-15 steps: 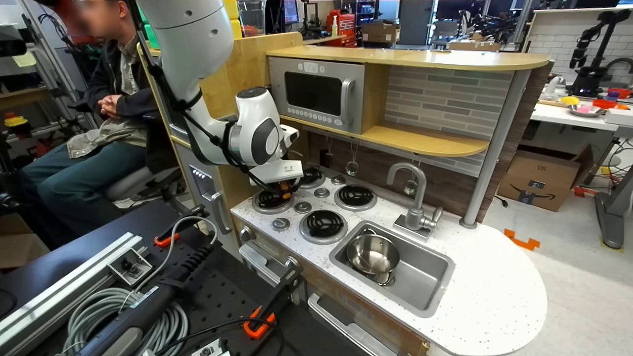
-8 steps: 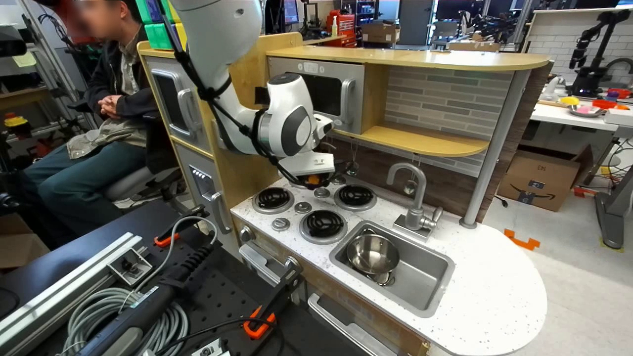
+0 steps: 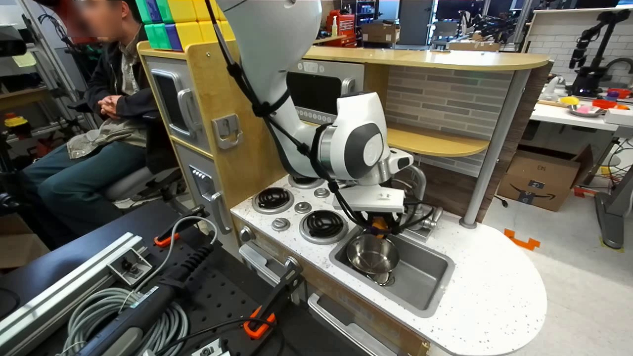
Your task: Put the orange object in the pot in the sink
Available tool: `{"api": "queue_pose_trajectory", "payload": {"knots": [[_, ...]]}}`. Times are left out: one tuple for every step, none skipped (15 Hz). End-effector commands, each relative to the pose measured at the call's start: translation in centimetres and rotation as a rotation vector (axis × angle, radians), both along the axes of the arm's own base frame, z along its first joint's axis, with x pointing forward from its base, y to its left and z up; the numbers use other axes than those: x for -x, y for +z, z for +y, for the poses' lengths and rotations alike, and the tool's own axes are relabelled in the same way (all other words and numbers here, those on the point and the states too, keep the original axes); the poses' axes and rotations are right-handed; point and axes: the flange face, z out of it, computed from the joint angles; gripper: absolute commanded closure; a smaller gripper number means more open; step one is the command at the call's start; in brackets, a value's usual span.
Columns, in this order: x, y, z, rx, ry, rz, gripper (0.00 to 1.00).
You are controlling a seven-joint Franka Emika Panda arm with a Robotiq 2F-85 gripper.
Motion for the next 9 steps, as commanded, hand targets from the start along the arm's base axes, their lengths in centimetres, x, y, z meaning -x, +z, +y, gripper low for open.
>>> {"api": "queue_pose_trajectory", "payload": {"knots": [[-0.1,-2.0,-1.8,0.061,-0.094,0.089,0.98],[0.0,-2.5,-1.9,0.068,-0.100,0.103,0.98],[0.0,-3.0,-1.9,0.071,-0.105,0.113,0.98],[0.0,-3.5,-1.8,0.072,-0.106,0.115,0.98],[0.0,-4.0,-1.7,0.072,-0.108,0.120,0.98],[-0.1,-4.5,-1.5,0.071,-0.106,0.114,0.98],[-0.2,-4.9,-1.3,0.069,-0.105,0.111,0.98],[-0.3,-5.3,-1.1,0.068,-0.105,0.112,0.98],[-0.3,-5.5,-1.1,0.069,-0.103,0.112,0.98]]}}
